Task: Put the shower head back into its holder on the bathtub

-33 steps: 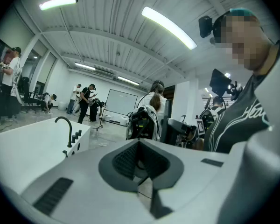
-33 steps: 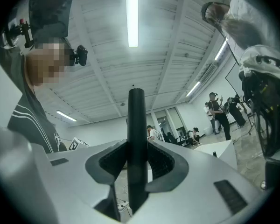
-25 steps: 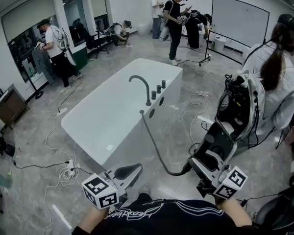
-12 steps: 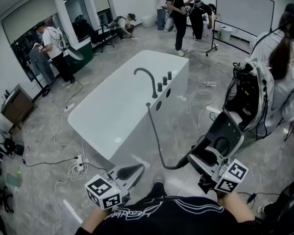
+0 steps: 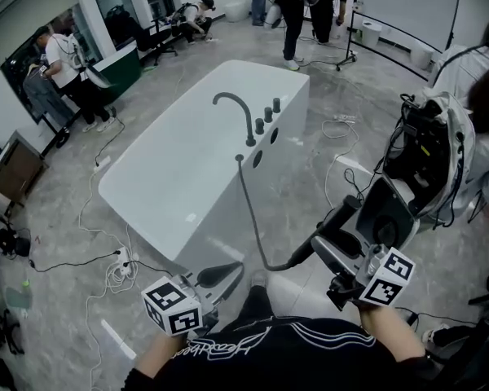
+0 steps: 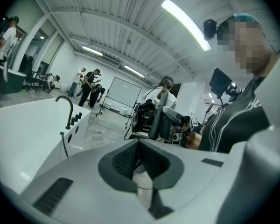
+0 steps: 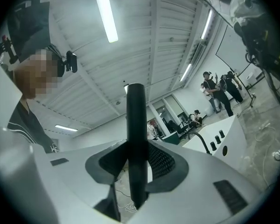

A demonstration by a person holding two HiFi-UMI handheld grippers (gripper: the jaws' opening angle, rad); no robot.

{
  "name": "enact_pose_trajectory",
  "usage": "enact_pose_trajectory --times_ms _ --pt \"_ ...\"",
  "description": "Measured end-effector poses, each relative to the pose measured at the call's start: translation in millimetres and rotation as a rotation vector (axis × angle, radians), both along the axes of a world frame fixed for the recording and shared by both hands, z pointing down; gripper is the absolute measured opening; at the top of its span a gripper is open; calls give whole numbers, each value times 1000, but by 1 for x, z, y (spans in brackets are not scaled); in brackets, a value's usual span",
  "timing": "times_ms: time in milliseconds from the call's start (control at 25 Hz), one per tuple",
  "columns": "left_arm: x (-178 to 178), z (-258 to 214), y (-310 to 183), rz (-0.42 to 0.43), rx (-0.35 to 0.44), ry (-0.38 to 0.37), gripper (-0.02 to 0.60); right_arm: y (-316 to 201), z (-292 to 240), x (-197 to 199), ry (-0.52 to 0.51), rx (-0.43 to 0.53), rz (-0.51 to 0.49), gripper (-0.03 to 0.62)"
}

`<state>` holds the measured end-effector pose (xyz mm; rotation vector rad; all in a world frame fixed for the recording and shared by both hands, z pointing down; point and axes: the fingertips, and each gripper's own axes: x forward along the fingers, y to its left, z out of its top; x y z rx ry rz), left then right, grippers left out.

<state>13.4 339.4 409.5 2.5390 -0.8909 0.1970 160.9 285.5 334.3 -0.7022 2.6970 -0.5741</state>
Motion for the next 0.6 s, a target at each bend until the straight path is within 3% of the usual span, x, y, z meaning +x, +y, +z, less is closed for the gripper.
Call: enact_pose_trajectory --times_ms 360,600 --pt "-19 34 -98 71 -62 43 17 -100 7 -26 -11 -70 30 137" --pt "-17 61 -173 220 -56 -25 183 -191 -1 -46 -98 -115 43 137"
